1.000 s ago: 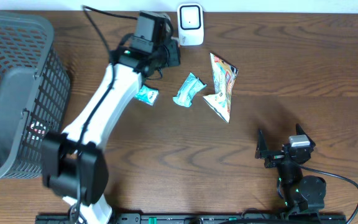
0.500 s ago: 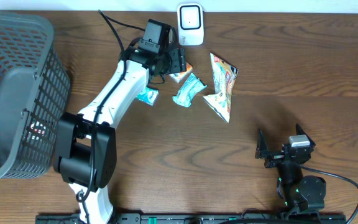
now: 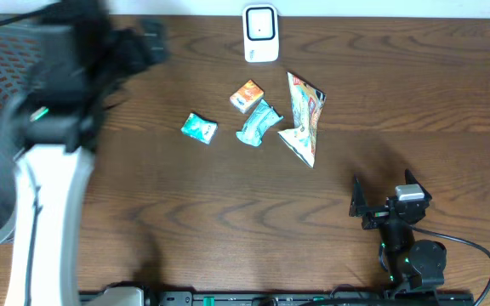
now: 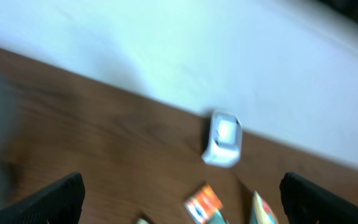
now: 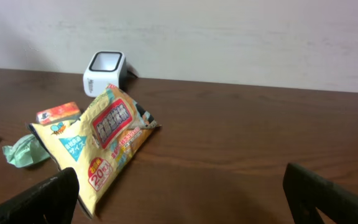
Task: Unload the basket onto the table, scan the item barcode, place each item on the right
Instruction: 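Carry the orange packet to the scanner and release it on the table, then reach the left gripper into the basket toward the green box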
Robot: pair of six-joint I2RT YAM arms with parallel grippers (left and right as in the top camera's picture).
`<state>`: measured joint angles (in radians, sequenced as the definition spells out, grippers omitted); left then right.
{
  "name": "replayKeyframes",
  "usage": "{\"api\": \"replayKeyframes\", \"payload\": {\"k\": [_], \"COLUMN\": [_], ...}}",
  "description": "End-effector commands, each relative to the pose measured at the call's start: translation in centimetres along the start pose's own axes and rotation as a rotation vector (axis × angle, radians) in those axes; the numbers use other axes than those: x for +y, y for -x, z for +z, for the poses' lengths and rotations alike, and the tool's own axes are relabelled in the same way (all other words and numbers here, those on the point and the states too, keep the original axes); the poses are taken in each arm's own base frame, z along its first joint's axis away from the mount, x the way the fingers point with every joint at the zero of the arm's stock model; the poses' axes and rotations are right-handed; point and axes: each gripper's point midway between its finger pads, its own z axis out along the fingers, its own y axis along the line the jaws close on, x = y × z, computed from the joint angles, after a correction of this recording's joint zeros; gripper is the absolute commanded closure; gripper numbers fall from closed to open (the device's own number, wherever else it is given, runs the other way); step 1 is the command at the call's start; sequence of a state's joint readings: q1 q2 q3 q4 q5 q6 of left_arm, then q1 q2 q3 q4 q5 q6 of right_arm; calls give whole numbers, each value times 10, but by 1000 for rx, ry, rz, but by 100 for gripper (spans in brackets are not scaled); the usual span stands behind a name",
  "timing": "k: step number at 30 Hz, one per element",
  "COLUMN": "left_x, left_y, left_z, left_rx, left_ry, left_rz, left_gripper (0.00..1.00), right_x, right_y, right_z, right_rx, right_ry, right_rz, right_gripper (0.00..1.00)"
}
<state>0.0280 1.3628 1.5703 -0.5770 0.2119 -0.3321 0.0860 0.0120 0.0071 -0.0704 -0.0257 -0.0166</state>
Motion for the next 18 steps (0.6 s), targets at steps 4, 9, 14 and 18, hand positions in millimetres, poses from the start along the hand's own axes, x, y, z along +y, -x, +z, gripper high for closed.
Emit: {"api": "replayKeyframes", "payload": {"k": [4,9,14,18], "left_x": [89,182,250,288], "left_y": [50,49,29,2], "left_z": [-82,-123,-128,-117], "left_rx": [-197,-238,-215,-150], "left_ry": [225,523,666,739], "left_rz": [-90,-230,-485,-664], "left_gripper": [1,2,2,2], "right_x": [-3,-3,-3,-3], "right_y": [-1,-1,-1,-1], "right_z": [0,0,0,0], "right_rx": [2,2,2,2], "right_ry": [-13,-13,-13,-13], "right_rz": [-14,-14,-14,-14], "right_gripper": [1,1,1,1]}}
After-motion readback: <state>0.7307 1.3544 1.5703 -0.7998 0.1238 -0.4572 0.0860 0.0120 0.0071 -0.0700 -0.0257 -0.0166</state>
